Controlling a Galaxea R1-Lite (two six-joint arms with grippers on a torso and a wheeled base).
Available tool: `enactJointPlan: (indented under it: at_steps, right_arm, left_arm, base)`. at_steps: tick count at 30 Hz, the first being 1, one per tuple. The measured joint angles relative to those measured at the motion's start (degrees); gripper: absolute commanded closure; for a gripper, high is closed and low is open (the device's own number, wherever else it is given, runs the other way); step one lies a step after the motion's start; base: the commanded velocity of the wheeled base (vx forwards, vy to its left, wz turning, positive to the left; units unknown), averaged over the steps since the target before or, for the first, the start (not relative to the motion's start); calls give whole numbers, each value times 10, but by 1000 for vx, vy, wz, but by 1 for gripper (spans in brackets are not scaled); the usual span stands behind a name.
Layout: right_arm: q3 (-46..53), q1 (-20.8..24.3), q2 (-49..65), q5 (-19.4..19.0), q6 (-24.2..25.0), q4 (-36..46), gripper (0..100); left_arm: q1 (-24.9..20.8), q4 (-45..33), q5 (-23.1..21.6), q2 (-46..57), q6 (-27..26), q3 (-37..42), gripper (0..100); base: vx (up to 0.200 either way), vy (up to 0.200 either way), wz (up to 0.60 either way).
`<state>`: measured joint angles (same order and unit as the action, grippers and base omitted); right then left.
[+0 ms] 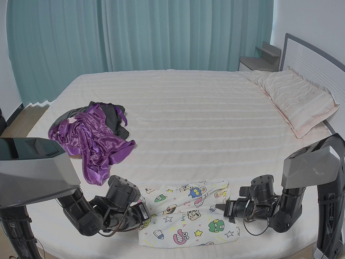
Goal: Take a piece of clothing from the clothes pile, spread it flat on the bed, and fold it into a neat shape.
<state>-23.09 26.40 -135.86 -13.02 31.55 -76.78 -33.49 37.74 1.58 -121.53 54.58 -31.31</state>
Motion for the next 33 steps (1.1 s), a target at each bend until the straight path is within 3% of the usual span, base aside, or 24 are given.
enactJointPlan:
  at_steps: [16, 23, 24, 26, 27, 33]
  right_arm:
    - [-1, 1, 3, -1, 0, 0, 100]
    - [2, 1, 3, -1, 0, -1, 100]
    - [2, 1, 3, -1, 0, 0, 0]
    - [3, 0, 3, -1, 0, 0, 0]
    - [5, 0, 3, -1, 0, 0, 0]
    - [16, -2, 5, -1, 0, -3, 0]
  left_arm:
    - [0, 0, 0, 1, 19, 2, 100]
    - [-1, 0, -1, 1, 22, 4, 100]
    - [-1, 0, -2, 1, 22, 5, 100]
    - [-1, 0, -2, 1, 26, 6, 100]
    - [-1, 0, -2, 0, 30, 7, 0]
    - [-2, 18, -2, -1, 32, 15, 0]
  base:
    - [0, 200, 0]
    - [0, 0, 0]
    - [0, 0, 0]
    - [0, 0, 0]
    - [0, 0, 0]
    - [0, 0, 0]
